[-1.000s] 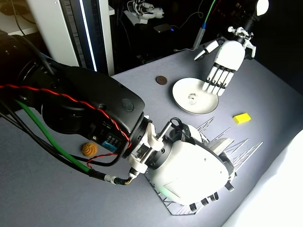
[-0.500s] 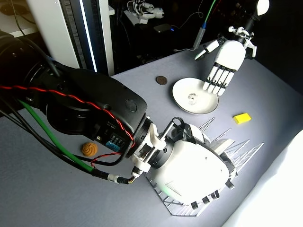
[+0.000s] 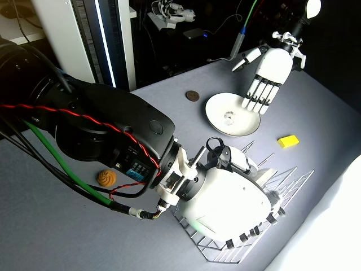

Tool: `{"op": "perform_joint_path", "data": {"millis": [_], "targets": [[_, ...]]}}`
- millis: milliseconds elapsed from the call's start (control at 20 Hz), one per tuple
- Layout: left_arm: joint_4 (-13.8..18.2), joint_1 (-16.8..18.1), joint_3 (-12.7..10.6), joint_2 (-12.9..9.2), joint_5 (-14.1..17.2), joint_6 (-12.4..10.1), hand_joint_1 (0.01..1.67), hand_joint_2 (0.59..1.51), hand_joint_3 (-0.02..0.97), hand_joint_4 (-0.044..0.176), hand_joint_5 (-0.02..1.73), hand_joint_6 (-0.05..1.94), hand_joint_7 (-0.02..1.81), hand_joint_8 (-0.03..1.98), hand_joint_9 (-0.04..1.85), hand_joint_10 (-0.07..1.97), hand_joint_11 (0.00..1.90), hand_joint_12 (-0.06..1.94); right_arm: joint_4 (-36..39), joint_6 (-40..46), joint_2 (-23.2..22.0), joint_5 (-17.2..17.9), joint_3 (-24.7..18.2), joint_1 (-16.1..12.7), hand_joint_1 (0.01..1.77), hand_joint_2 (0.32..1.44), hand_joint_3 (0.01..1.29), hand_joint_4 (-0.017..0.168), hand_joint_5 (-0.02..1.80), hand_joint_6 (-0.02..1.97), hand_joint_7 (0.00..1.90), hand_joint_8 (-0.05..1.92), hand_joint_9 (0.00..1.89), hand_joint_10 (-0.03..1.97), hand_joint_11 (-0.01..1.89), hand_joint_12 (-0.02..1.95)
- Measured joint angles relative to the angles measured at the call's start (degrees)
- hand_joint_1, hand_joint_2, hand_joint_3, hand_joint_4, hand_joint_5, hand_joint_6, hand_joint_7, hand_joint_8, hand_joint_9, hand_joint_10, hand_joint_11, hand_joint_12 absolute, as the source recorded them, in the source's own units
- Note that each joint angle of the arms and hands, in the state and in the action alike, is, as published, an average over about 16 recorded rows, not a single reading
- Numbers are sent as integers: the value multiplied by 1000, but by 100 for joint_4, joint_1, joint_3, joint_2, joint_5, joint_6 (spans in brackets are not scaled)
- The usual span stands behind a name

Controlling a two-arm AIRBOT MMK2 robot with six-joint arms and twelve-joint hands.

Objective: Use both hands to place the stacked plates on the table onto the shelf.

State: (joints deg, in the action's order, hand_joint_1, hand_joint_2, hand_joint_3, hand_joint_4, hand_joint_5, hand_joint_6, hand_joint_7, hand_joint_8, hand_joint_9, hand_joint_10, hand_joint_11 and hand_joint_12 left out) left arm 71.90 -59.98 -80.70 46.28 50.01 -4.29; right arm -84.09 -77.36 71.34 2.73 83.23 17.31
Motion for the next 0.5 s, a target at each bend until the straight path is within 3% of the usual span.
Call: {"op": "perform_joint_path", "data": {"millis": [250, 500], "targets": [[-29, -68, -10, 18, 1, -11, 17, 1106, 10, -3, 41, 6, 58, 12, 13, -16, 34, 23, 1, 3, -55, -24, -20, -101, 1099, 1131, 20, -4, 770, 47, 853, 13, 808, 67, 411, 1188], [-71, -196, -22, 59, -15, -31, 18, 1106, 10, -3, 40, 5, 59, 11, 7, -19, 40, 33, 42, 3, -124, -33, -68, -269, 1095, 1117, 19, -4, 774, 45, 828, 9, 800, 29, 328, 1161]]}}
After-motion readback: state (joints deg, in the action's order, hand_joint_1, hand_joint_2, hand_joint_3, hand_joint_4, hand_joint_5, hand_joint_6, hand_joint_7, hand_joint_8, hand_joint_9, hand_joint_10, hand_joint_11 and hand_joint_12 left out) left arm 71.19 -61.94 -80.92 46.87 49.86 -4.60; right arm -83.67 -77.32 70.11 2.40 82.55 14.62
